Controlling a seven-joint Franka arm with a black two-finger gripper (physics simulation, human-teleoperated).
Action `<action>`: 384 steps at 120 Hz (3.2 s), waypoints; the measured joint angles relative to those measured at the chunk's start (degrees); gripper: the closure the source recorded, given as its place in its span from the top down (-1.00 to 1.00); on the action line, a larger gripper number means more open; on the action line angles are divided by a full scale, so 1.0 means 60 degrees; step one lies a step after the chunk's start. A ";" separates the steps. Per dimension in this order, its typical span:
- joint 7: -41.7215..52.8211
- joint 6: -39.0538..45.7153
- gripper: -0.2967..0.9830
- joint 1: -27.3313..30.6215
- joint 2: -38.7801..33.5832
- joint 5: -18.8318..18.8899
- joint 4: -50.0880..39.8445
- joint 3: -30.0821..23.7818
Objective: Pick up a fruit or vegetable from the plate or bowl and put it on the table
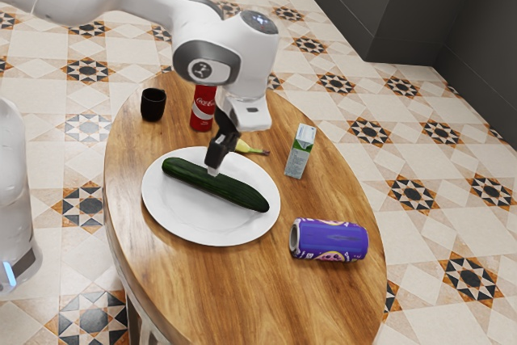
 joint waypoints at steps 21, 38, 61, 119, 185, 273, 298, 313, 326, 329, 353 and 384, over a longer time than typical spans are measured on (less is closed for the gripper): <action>0.0569 0.0281 0.54 0.0172 0.0013 -0.0352 -0.0408 0.0008; 0.0888 0.0426 0.54 0.0181 0.0033 -0.0598 -0.0772 -0.0004; 0.1176 0.0634 0.54 0.0151 0.0039 -0.0790 -0.0987 -0.0019; 0.1269 0.1158 -0.24 0.0150 0.0026 -0.1007 -0.1226 -0.0078; 0.0690 0.0682 -0.25 -0.0729 0.0320 -0.0304 0.0483 -0.0347; -0.1031 -0.0100 -0.29 -0.0830 0.2043 0.0276 0.2730 -0.2395; -0.1919 0.0686 -0.31 -0.0852 0.3079 0.0165 0.2945 -0.2895; -0.2470 0.1481 -0.30 -0.0748 0.3778 0.0161 0.3225 -0.2935; -0.3054 0.2147 -0.31 -0.0516 0.4188 0.0157 0.3303 -0.3142; -0.3209 0.2289 -0.31 -0.0512 0.4254 0.0157 0.3308 -0.3185; -0.4472 0.2968 -0.31 -0.1544 0.4411 0.0147 0.3314 -0.3240; -0.5617 0.3240 -0.08 -0.1397 0.4381 0.0128 0.3179 -0.3128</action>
